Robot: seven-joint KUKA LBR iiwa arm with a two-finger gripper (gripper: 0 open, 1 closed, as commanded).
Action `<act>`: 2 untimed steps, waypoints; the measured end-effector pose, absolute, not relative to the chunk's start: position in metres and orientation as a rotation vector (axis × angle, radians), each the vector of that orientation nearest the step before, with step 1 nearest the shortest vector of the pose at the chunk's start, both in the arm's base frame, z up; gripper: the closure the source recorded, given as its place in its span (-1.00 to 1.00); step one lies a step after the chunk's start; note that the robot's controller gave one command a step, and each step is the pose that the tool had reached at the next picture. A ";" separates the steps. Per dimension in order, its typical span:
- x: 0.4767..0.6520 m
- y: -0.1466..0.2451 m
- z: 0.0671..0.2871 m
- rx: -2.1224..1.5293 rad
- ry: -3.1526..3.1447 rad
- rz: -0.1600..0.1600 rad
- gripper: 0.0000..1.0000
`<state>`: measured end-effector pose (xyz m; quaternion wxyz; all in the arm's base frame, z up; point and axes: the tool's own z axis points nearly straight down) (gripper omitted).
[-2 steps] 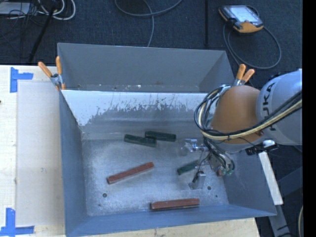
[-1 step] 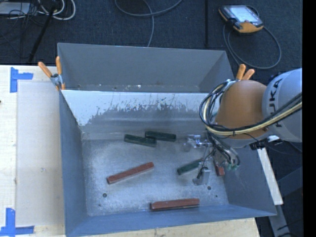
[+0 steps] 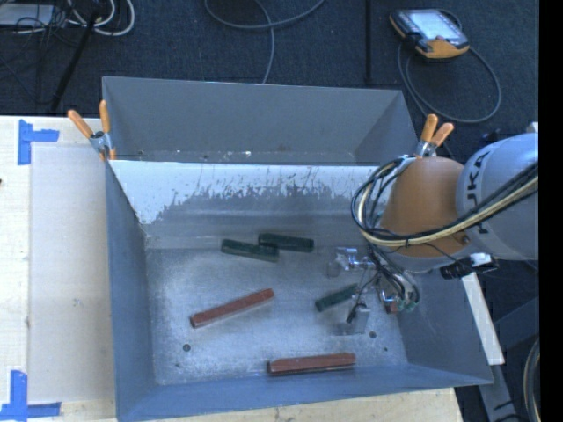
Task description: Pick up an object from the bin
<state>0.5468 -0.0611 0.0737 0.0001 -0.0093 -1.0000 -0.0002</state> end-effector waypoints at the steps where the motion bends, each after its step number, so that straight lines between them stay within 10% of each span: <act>1: 0.538 -0.073 0.070 -0.121 -3.138 -0.001 1.00; 2: 0.538 -0.073 0.070 -0.121 -3.138 -0.001 1.00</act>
Offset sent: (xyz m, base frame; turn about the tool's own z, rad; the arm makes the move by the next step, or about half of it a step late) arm 0.0000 0.0000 0.0000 0.0000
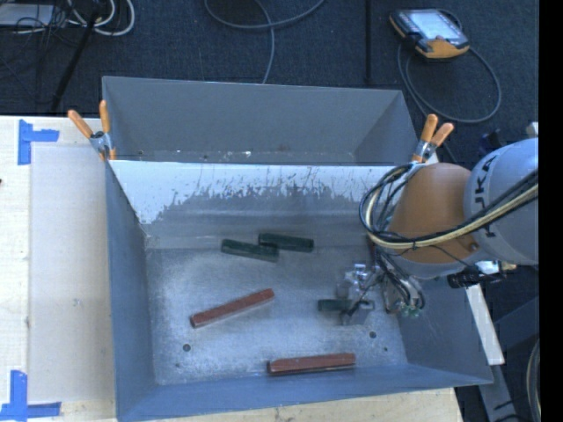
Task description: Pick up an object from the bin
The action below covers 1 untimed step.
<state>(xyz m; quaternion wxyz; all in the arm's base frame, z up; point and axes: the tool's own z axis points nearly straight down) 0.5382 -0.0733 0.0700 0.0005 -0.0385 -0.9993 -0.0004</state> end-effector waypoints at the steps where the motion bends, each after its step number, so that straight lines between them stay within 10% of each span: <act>1: 0.537 -0.073 0.075 -0.121 -3.135 -0.002 1.00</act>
Offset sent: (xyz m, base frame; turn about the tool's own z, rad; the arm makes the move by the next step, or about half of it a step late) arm 0.0000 0.0002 0.0238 0.0000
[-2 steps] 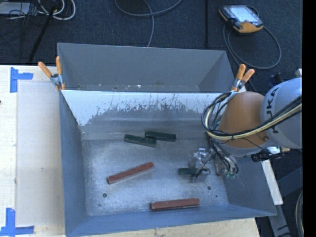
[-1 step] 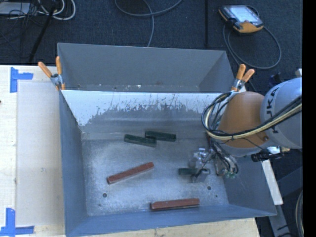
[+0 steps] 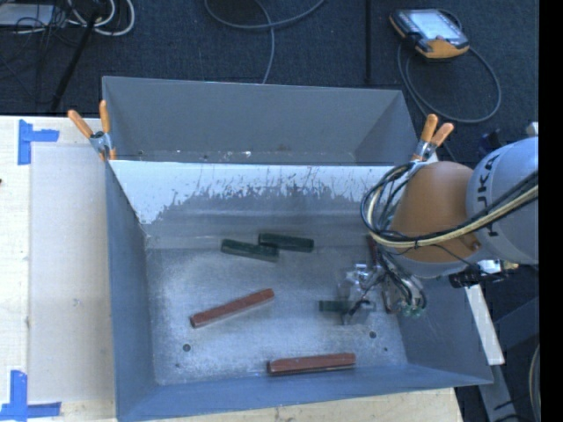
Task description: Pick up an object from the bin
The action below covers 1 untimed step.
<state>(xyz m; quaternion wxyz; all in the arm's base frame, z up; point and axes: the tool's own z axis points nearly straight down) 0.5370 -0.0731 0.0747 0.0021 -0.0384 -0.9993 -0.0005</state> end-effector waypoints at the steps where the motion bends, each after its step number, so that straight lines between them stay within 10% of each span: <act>1: 0.537 -0.073 0.087 -0.120 -3.137 -0.001 1.00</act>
Offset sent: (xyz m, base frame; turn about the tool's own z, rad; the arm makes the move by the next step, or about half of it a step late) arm -0.0001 -0.0001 0.0175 0.0000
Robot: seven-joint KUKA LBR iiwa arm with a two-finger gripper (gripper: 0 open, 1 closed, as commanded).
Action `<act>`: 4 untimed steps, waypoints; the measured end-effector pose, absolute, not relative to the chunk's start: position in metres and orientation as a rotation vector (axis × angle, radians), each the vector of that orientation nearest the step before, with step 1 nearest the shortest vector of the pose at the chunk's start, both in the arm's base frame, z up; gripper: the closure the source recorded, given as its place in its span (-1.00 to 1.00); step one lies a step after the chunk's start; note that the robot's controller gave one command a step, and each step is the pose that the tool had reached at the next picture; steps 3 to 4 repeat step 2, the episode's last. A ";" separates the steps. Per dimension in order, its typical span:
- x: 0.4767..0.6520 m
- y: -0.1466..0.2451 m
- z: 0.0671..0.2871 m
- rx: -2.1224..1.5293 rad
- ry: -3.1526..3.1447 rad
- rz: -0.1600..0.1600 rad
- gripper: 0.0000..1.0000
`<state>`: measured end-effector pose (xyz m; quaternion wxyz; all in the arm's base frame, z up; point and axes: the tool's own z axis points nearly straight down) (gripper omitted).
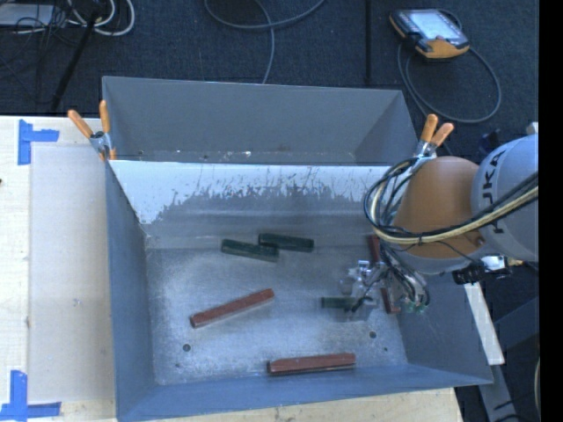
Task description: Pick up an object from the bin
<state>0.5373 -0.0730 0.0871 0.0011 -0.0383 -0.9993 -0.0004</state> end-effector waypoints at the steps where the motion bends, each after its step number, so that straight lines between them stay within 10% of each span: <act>1: 0.538 -0.073 0.092 -0.120 -3.141 -0.001 1.00; 4: 0.537 -0.073 0.097 -0.120 -3.136 -0.001 1.00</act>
Offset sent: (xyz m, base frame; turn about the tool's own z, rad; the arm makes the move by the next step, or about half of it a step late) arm -0.0001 0.0000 0.0665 0.0000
